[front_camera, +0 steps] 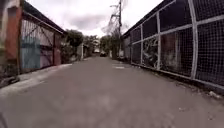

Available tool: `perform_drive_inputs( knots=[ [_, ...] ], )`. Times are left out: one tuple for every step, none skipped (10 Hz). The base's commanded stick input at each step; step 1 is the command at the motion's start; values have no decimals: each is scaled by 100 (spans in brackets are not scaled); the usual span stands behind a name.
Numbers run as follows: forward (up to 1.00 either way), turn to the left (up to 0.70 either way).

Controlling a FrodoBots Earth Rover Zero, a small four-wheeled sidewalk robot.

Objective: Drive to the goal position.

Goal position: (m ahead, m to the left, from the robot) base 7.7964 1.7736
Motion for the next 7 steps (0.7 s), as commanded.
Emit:
perform_drive_inputs(
  knots=[
    [50, 0],
    [50, 0],
    [50, 0],
    [50, 0],
    [50, 0],
    [50, 0],
    [50, 0]
  ],
)
